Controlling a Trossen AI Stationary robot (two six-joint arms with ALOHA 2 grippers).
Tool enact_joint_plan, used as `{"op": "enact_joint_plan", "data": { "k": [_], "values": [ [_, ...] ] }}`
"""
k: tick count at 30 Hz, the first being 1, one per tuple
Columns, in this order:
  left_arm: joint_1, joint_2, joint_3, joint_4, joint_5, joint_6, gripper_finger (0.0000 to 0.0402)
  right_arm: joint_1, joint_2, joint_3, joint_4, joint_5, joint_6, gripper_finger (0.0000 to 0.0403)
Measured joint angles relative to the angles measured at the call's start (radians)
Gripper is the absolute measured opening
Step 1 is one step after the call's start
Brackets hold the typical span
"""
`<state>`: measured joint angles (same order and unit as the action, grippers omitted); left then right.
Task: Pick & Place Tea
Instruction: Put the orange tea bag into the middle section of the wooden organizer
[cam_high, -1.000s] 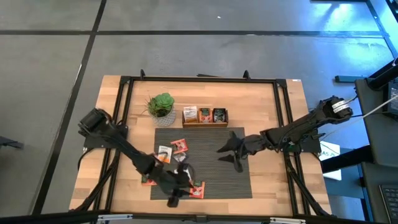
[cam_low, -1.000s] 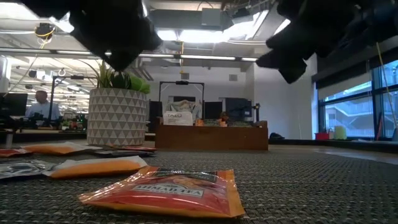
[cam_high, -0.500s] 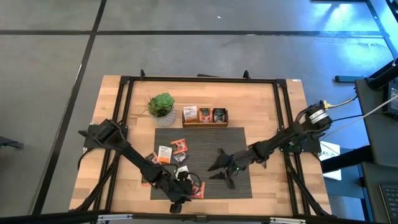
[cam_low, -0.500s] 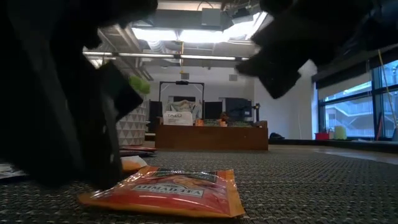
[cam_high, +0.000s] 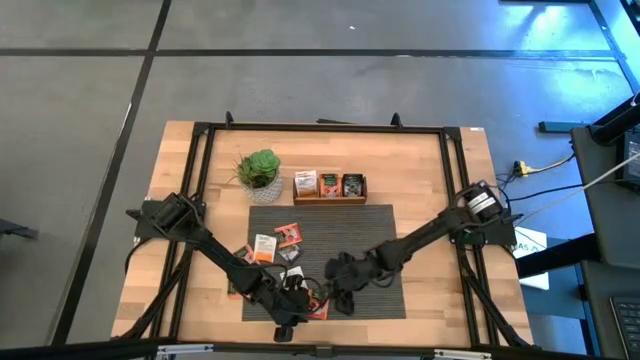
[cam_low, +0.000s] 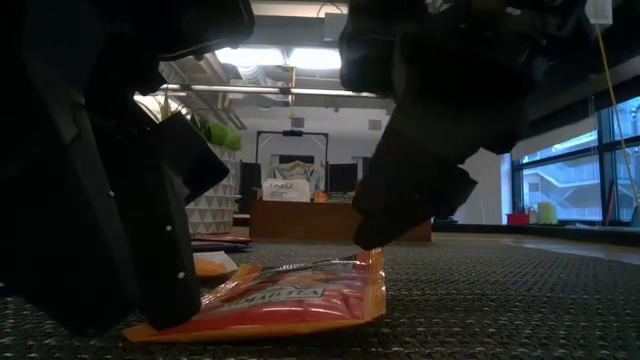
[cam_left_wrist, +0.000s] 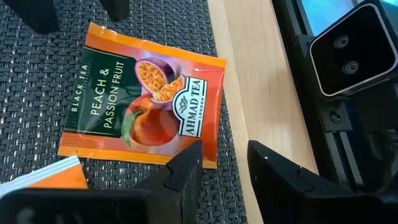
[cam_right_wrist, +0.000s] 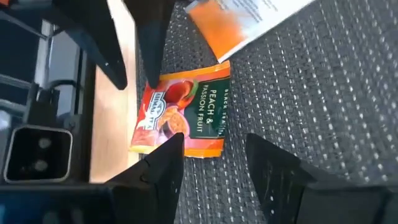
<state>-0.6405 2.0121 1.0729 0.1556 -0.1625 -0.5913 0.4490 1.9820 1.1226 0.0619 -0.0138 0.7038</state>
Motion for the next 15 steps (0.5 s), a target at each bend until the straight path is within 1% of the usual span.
{"op": "enact_joint_plan", "data": {
  "k": [5, 15],
  "values": [
    [0.0, 0.001, 0.0, -0.001, -0.022, 0.003, 0.0125, -0.012, 0.004, 0.006, -0.011, -0.039, 0.106, 0.0174],
    [0.001, 0.001, -0.002, -0.004, -0.058, 0.002, 0.0125, -0.017, 0.004, 0.006, -0.038, -0.043, 0.159, 0.0174]
  ]
}}
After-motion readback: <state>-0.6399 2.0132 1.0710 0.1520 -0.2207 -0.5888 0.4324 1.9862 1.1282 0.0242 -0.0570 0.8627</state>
